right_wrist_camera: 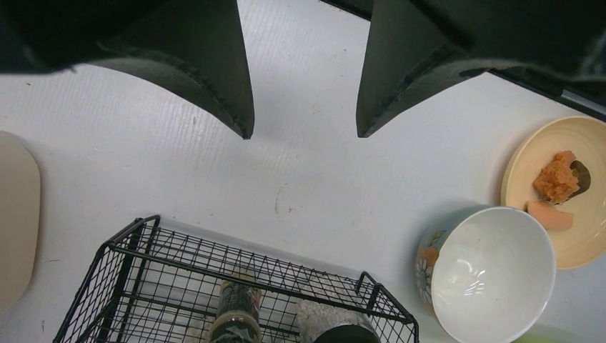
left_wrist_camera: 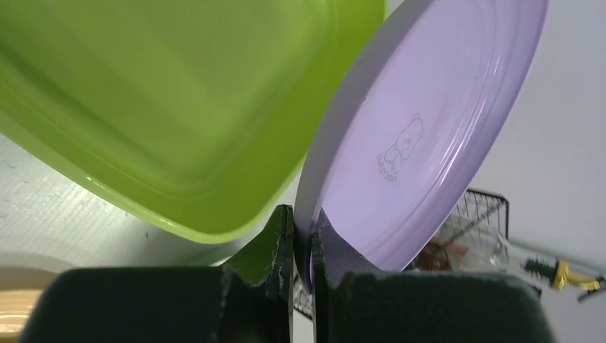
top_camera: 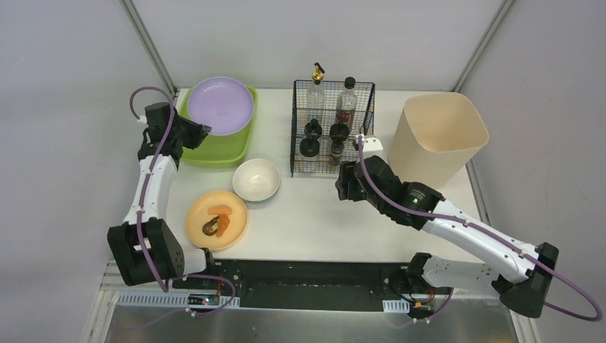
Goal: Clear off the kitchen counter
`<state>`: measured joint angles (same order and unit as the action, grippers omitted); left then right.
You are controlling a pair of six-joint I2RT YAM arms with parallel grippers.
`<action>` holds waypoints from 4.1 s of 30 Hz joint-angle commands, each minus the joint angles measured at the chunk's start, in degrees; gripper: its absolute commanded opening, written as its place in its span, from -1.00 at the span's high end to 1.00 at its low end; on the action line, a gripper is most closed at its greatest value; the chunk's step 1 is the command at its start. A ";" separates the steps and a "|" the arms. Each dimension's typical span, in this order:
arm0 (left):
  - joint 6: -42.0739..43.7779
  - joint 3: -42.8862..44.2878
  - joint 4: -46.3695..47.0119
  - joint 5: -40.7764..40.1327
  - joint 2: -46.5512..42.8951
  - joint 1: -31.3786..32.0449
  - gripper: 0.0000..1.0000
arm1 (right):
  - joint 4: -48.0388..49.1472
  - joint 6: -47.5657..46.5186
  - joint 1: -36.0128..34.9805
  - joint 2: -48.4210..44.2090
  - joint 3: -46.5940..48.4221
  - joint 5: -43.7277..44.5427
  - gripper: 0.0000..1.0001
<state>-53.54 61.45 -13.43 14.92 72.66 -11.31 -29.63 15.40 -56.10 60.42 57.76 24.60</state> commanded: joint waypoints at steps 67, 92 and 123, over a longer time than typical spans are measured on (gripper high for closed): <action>-0.37 22.44 -4.45 -2.61 32.97 -1.39 -0.64 | 8.19 -1.88 -0.32 -0.19 -7.48 -7.86 -0.23; 14.74 4.59 -17.95 0.46 -1.42 -0.56 -0.65 | 11.18 -0.10 -0.33 3.86 -8.09 -13.38 -0.46; 27.63 -11.70 -24.50 3.16 -24.28 -0.33 -0.67 | 41.87 30.17 -14.45 35.82 1.82 -16.76 -0.43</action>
<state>-27.24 50.43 -38.79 19.16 51.72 -11.97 4.16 37.95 -68.66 92.01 55.99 6.00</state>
